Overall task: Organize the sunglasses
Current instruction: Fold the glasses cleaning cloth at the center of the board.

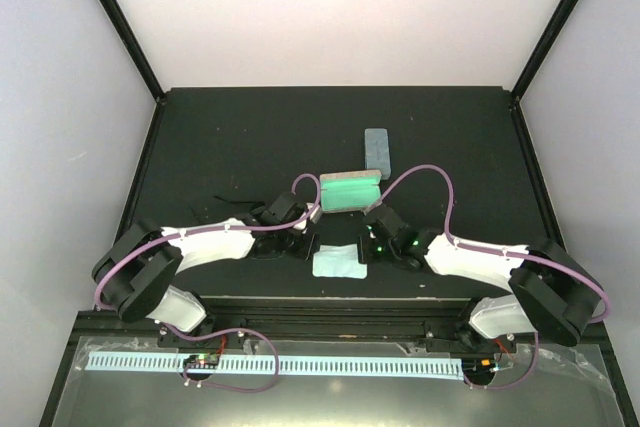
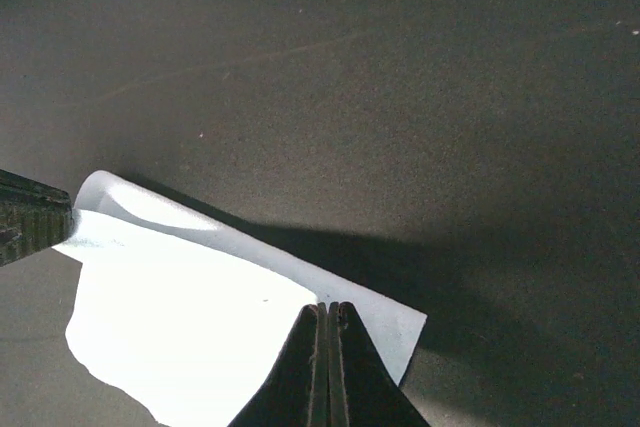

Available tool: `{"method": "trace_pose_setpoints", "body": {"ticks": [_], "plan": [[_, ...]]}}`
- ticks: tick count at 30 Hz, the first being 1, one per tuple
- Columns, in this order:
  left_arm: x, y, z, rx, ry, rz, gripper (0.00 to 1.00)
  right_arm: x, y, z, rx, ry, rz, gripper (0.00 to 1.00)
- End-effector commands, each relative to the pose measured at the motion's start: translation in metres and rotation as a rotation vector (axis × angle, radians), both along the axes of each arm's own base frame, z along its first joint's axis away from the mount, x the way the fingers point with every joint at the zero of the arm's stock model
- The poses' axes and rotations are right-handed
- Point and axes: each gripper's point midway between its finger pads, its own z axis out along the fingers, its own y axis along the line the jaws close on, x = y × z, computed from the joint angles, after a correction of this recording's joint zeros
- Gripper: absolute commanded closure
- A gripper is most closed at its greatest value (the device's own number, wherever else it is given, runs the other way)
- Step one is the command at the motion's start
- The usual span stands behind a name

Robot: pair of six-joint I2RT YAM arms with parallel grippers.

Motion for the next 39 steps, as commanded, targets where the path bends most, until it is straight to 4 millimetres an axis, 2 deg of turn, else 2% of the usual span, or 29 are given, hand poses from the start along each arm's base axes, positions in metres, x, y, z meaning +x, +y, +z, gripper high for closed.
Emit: {"method": "trace_pose_setpoints", "body": {"ticks": [1,9,28,39], "plan": [[-0.001,-0.004,0.007,-0.033,-0.024,-0.032,0.98,-0.004,0.001,-0.006,0.01,0.025,0.005,0.99],[-0.008,-0.003,-0.002,-0.031,0.005,-0.045,0.98,-0.009,-0.001,-0.01,0.013,0.042,0.014,0.99],[-0.019,-0.005,-0.009,-0.036,0.043,-0.076,0.98,-0.011,-0.006,-0.018,-0.018,0.06,0.006,0.99],[-0.026,-0.002,-0.013,-0.026,0.056,-0.093,0.98,-0.023,-0.001,-0.017,0.012,0.093,0.059,0.99]]}}
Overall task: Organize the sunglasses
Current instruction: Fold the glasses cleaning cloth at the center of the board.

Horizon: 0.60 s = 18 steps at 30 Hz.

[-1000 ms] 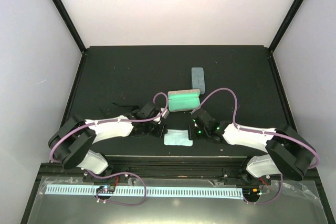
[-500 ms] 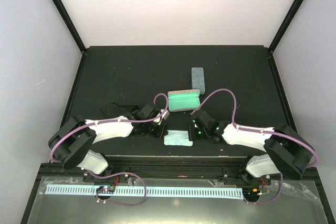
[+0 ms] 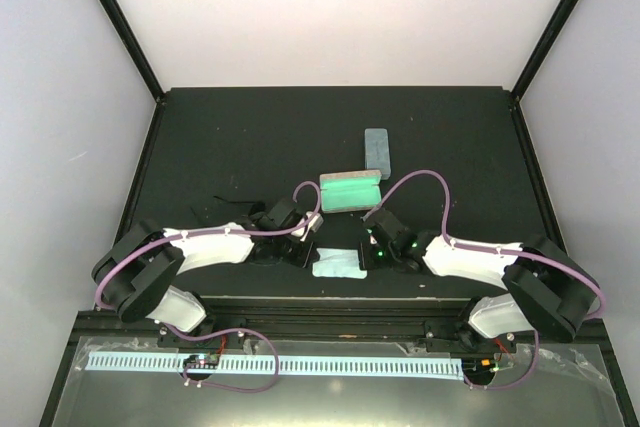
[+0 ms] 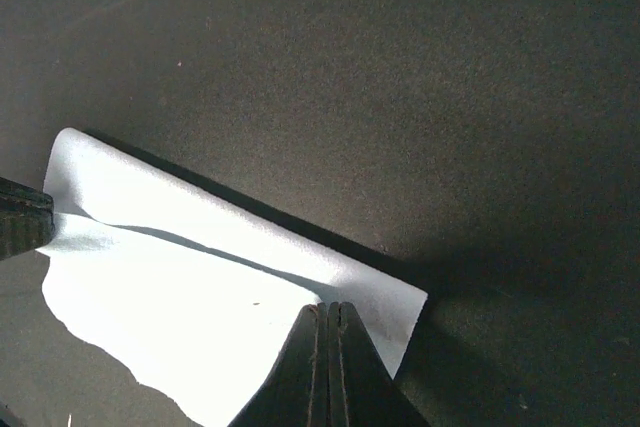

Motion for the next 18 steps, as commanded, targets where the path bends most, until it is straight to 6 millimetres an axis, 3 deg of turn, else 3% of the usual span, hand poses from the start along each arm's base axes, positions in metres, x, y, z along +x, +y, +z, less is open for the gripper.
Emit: {"method": "trace_pose_setpoints", "body": {"ticks": [1,12,18], "plan": [[-0.005,-0.002,-0.003,-0.003,0.002,-0.032,0.98,-0.007,-0.001,0.0,0.015,0.015,0.023,0.99],[-0.009,-0.004,-0.004,-0.014,0.02,-0.046,0.98,-0.011,-0.004,-0.007,0.0,0.031,0.031,0.99],[-0.014,-0.006,-0.002,-0.034,0.034,-0.069,0.82,-0.021,0.001,-0.007,0.047,0.062,0.071,0.8]]}}
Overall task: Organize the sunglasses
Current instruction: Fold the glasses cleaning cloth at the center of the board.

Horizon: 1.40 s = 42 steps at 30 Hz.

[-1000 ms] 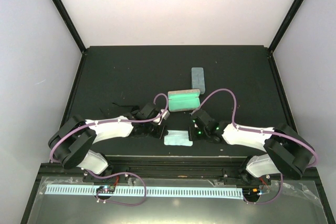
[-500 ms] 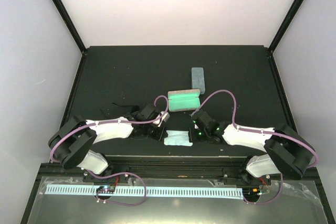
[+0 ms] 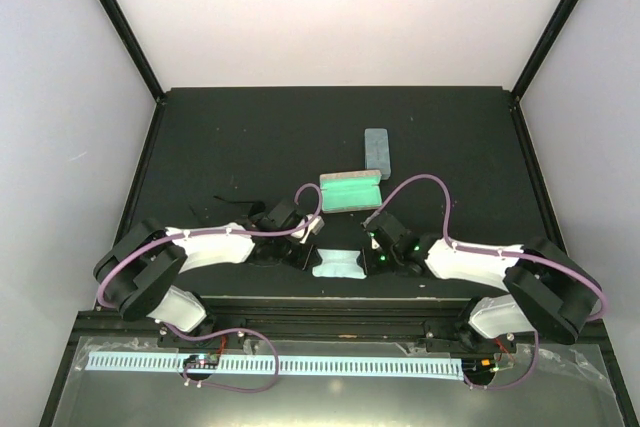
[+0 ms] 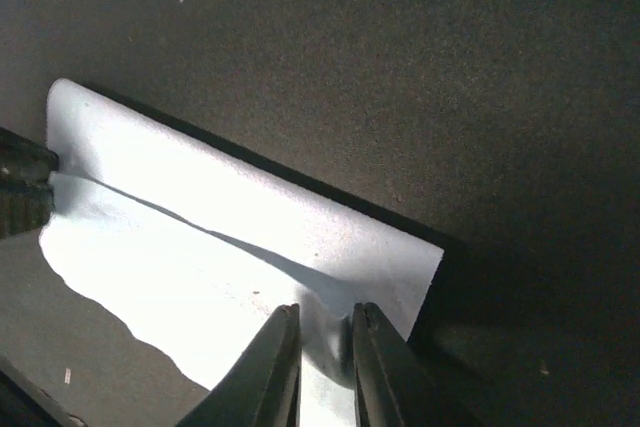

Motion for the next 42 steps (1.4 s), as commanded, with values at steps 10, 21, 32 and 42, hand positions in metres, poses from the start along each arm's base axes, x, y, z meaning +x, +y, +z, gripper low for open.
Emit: {"method": "trace_pose_setpoints", "body": {"ticks": [10,21,32,42], "plan": [[-0.021,-0.001,0.02,-0.091,-0.005,-0.068,0.76,-0.028,-0.003,0.015,0.112,0.038,0.06,0.72],[-0.011,-0.014,0.045,-0.169,-0.053,-0.059,0.76,-0.013,0.003,0.034,0.127,-0.016,0.025,0.71],[-0.013,-0.013,0.007,-0.091,0.032,-0.035,0.87,-0.012,0.016,0.002,0.076,0.043,-0.017,0.79],[-0.027,0.02,-0.02,0.057,0.042,0.018,0.89,-0.038,-0.037,-0.007,-0.025,0.072,-0.122,0.8]]}}
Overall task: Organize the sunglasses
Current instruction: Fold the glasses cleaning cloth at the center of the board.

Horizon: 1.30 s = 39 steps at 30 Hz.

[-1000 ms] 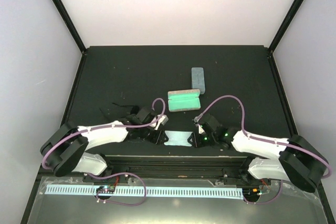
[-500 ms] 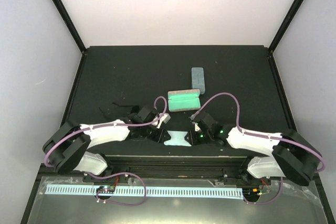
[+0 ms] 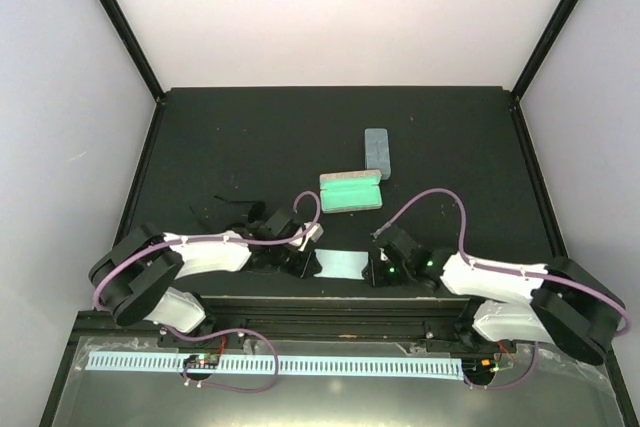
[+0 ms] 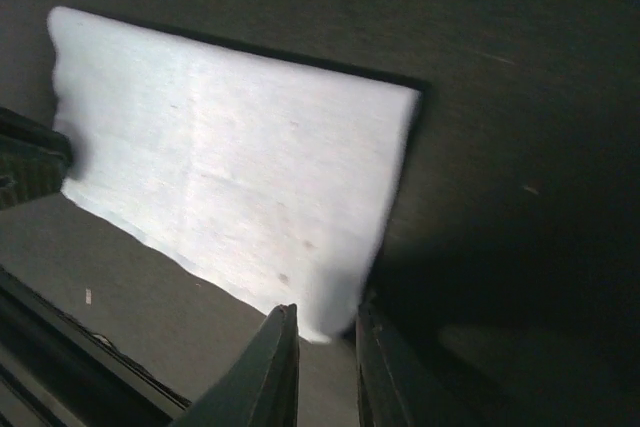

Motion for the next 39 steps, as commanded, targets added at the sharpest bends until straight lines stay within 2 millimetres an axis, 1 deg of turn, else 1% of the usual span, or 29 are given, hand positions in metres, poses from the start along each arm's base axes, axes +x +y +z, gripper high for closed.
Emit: {"method": "trace_pose_setpoints", "body": {"ticks": [1,3,6,7,9,10,12,15,17,19,24,27,31,36,39], "plan": [[-0.005,0.019,-0.01,0.089,0.003,0.03,0.89,-0.001,-0.033,0.0,-0.111,-0.024,-0.087,0.8],[0.0,0.005,0.012,0.006,-0.027,0.02,0.89,0.01,-0.029,0.016,-0.088,-0.082,-0.1,0.79],[0.016,-0.019,0.053,-0.133,-0.101,0.029,0.87,0.024,-0.011,0.037,-0.03,-0.132,-0.097,0.79],[0.022,-0.022,0.06,-0.146,-0.122,0.042,0.87,0.029,-0.002,0.042,-0.013,-0.139,-0.092,0.79],[0.036,-0.025,0.064,-0.135,-0.154,0.084,0.87,0.04,0.014,0.05,0.023,-0.153,-0.094,0.79],[0.043,-0.024,0.061,-0.11,-0.159,0.113,0.87,0.046,0.023,0.053,0.042,-0.157,-0.096,0.8],[0.05,-0.023,0.053,-0.078,-0.158,0.144,0.89,0.054,0.035,0.052,0.057,-0.15,-0.102,0.81],[0.052,-0.027,0.04,-0.073,-0.124,0.154,0.92,0.061,0.047,0.04,0.053,-0.121,-0.115,0.86],[0.051,-0.028,0.033,-0.066,-0.102,0.159,0.93,0.062,0.055,0.032,0.052,-0.095,-0.104,0.88],[0.051,-0.029,0.029,-0.069,-0.092,0.159,0.94,0.06,0.06,0.025,0.06,-0.07,-0.089,0.89],[0.049,-0.029,0.019,-0.058,-0.078,0.158,0.94,0.055,0.065,0.013,0.063,-0.035,-0.063,0.89],[0.049,-0.027,0.009,-0.033,-0.065,0.164,0.94,0.055,0.064,0.007,0.045,-0.031,-0.066,0.9],[0.051,-0.022,-0.001,0.004,-0.059,0.184,0.95,0.058,0.056,-0.001,-0.002,-0.033,-0.091,0.89],[0.05,-0.008,-0.01,0.072,-0.064,0.209,0.95,0.057,0.044,-0.006,-0.05,-0.033,-0.118,0.89],[0.049,0.003,-0.015,0.121,-0.076,0.224,0.95,0.054,0.032,-0.009,-0.092,-0.033,-0.132,0.89]]}}
